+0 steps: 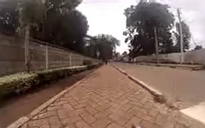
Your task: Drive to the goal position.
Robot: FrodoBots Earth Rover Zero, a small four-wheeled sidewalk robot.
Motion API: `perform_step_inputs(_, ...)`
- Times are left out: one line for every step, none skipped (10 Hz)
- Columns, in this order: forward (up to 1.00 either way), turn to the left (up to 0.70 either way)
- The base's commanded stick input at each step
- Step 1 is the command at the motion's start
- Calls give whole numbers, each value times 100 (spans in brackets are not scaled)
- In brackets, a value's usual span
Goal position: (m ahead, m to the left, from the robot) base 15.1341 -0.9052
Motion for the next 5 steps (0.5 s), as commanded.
perform_step_inputs(70, 0)
perform_step_inputs(70, 0)
perform_step_inputs(70, 0)
perform_step_inputs(70, 0)
perform_step_inputs(70, 0)
